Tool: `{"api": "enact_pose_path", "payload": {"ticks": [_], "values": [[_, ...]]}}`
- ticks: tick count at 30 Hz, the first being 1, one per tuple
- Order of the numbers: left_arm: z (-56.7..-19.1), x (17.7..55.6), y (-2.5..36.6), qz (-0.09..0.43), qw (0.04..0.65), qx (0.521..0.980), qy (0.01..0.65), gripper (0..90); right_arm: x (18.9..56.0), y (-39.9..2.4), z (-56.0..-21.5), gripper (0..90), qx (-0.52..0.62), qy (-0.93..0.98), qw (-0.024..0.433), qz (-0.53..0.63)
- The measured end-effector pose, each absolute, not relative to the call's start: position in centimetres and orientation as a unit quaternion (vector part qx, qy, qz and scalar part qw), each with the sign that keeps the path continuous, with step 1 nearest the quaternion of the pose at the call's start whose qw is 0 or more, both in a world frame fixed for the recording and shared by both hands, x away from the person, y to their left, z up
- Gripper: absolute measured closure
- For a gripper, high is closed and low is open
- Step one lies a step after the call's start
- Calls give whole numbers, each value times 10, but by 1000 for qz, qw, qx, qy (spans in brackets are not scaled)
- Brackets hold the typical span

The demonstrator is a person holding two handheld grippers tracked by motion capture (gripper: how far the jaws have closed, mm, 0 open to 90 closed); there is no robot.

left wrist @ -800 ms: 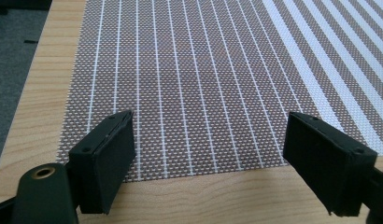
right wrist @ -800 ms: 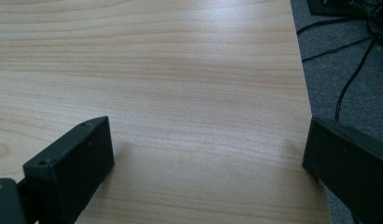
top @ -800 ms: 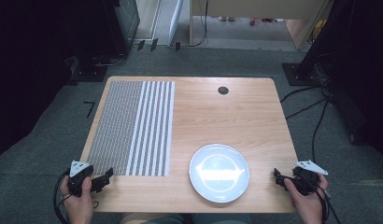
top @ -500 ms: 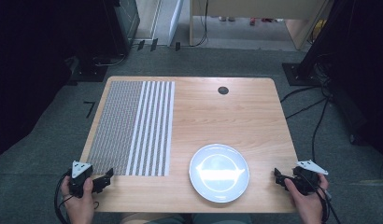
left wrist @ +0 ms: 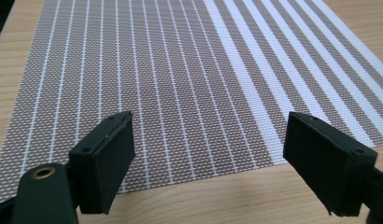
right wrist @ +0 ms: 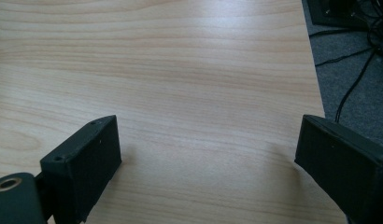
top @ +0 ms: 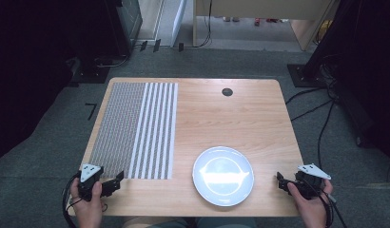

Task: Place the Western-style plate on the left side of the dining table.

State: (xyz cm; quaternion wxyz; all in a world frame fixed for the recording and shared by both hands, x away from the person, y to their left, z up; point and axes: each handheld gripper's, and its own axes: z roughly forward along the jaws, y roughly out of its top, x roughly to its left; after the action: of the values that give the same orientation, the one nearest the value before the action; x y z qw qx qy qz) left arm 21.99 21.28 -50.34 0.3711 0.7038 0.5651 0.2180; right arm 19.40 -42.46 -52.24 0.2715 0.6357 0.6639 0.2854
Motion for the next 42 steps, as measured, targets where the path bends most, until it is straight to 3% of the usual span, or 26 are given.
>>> {"api": "enact_pose_path", "payload": {"ticks": [21, 24, 26, 42], "values": [[-503, 219, 195, 210, 373, 721, 545, 168, 189, -392, -510, 77, 627, 669, 220, 333], [-503, 219, 194, 210, 373, 722, 543, 169, 189, -389, -510, 81, 625, 670, 219, 335], [-503, 219, 193, 209, 373, 723, 543, 169, 188, -387, -509, 162, 625, 666, 232, 333], [-505, 218, 180, 202, 376, 734, 528, 169, 186, -382, -507, 159, 614, 670, 231, 348]]}}
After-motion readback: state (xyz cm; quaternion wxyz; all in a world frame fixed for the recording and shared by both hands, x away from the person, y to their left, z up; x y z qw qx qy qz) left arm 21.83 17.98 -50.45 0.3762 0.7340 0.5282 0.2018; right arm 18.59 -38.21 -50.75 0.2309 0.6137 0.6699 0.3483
